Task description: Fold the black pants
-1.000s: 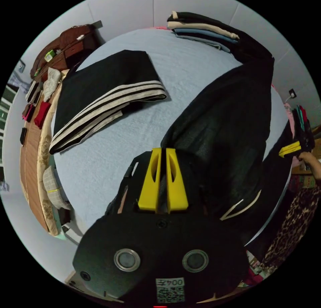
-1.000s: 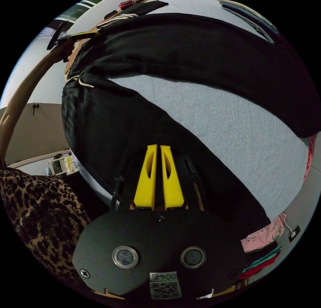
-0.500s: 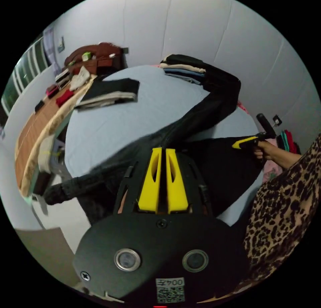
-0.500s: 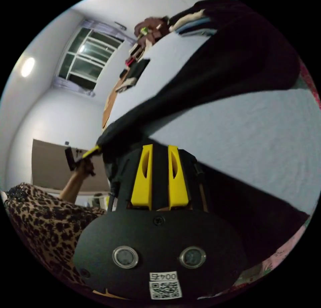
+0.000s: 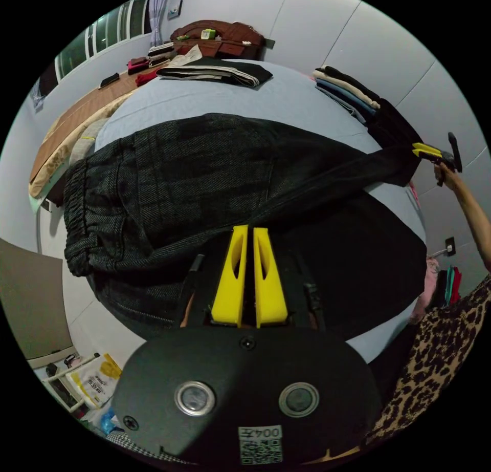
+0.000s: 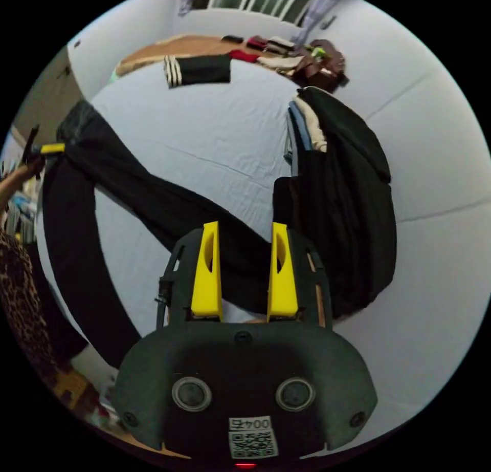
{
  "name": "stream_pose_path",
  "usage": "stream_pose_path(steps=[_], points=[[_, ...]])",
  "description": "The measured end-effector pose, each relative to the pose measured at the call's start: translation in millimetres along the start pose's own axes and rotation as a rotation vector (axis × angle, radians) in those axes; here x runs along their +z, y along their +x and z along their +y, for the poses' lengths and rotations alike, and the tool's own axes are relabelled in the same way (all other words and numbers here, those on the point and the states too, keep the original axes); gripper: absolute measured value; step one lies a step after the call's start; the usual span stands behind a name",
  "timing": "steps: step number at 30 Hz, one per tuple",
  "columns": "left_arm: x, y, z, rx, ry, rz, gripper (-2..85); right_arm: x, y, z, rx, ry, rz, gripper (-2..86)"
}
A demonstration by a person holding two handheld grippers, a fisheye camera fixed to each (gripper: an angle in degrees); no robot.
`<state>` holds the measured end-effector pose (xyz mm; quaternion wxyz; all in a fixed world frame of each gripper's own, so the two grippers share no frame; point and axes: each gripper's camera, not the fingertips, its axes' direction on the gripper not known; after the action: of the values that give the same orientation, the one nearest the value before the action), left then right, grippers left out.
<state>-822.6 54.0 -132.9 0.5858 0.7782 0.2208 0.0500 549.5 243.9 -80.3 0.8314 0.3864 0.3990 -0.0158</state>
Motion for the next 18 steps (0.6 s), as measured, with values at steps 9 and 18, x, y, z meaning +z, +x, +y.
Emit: stream_pose_path(steps=[9, 18], points=[[-28, 7, 15, -0.133, -0.01, 0.033, 1.0, 22, -40, -72, -0.171, -0.335, -0.052, 0.6], [-162, 19, 14, -0.088, 0.186, 0.068, 1.0, -156, -72, 1, -0.032, -0.019, 0.055, -0.8]])
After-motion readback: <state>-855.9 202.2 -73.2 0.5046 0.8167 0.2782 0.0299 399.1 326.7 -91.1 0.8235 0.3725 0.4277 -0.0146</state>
